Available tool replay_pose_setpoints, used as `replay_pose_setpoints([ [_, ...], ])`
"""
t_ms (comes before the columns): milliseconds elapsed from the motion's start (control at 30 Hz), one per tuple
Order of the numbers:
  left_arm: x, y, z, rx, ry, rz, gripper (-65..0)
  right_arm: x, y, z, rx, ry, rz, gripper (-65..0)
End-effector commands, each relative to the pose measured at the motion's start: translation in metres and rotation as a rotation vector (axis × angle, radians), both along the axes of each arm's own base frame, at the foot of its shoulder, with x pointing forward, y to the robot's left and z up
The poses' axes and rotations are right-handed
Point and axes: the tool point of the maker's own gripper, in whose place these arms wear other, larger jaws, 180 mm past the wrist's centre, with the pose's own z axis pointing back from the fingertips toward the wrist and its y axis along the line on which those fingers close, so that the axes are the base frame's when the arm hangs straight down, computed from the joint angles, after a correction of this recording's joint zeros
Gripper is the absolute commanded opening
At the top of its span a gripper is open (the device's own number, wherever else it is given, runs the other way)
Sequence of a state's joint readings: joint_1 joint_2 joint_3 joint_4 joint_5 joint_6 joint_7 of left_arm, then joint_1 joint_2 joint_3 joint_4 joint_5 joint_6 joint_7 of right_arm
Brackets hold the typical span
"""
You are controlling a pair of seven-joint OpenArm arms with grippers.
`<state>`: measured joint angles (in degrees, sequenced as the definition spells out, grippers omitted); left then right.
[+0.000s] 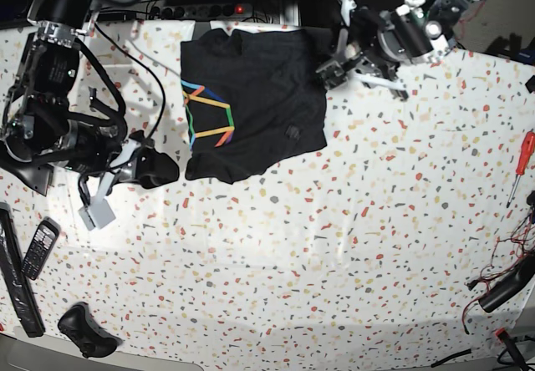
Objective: Fold the T-shirt properly
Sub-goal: 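Tuck and flatten the folded shirt edges with both grippers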
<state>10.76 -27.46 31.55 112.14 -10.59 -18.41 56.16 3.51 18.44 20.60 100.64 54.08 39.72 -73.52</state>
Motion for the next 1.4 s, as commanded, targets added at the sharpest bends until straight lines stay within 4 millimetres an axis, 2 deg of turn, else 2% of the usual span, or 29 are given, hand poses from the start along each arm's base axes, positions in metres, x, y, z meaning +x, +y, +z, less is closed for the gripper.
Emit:
replay_pose_setpoints([
  [0, 0.009, 0.000, 0.013, -0.010, -0.055, -0.007, -45.0, 0.007, -0.001, 0.016, 0.011, -0.055, 0.004, -47.7],
  [100, 0.028, 0.004, 0.037, -0.034, -0.153, 0.020, -45.0, 0.009, 0.000, 0.015, 0.021, -0.057, -0.001, -48.4],
  [200, 0.048, -0.010, 0.079, -0.193, -0.266, 0.087, -46.2, 0.013, 0.004, 0.005, 0.016, -0.050, -0.016, -54.2],
  [267, 0.048, -0.028, 0.099, -0.307, -0.265, 0.106, -50.9, 0.017, 0.010, -0.001, 0.028, -0.052, -0.021, -57.6],
  [367, 0.043, -0.054, 0.101, -0.427, -0.215, 0.139, -58.8, 0.026, 0.020, -0.006, 0.022, -0.074, -0.021, -65.0],
  [500, 0.033, -0.075, 0.080, -0.512, -0.085, 0.192, -61.6, 0.032, 0.035, -0.025, -0.081, -0.044, 0.037, -65.0],
  [700, 0.015, -0.072, 0.034, -0.478, 0.065, 0.234, -61.6, 0.032, 0.056, -0.057, -0.126, 0.051, 0.122, -65.0],
  [767, 0.007, -0.067, 0.014, -0.441, 0.117, 0.254, -61.6, 0.031, 0.052, -0.070, -0.151, 0.087, 0.117, -65.0],
  [833, 0.000, -0.061, -0.006, -0.409, 0.168, 0.275, -61.6, 0.031, 0.038, -0.083, -0.210, 0.117, 0.093, -65.0],
  [933, -0.005, -0.055, -0.030, -0.391, 0.211, 0.309, -61.6, 0.031, 0.019, -0.091, -0.274, 0.131, 0.052, -65.0],
  [1067, 0.011, -0.051, -0.043, -0.367, 0.173, 0.324, -61.6, 0.035, 0.003, -0.086, -0.252, 0.122, -0.011, -65.0],
  [1233, 0.054, -0.051, -0.049, -0.374, 0.101, 0.345, -61.6, 0.034, -0.015, -0.085, -0.240, 0.128, -0.070, -65.0],
  [1367, 0.096, -0.048, -0.060, -0.343, 0.052, 0.363, -61.6, 0.019, -0.016, -0.098, -0.239, 0.163, -0.072, -65.0],
])
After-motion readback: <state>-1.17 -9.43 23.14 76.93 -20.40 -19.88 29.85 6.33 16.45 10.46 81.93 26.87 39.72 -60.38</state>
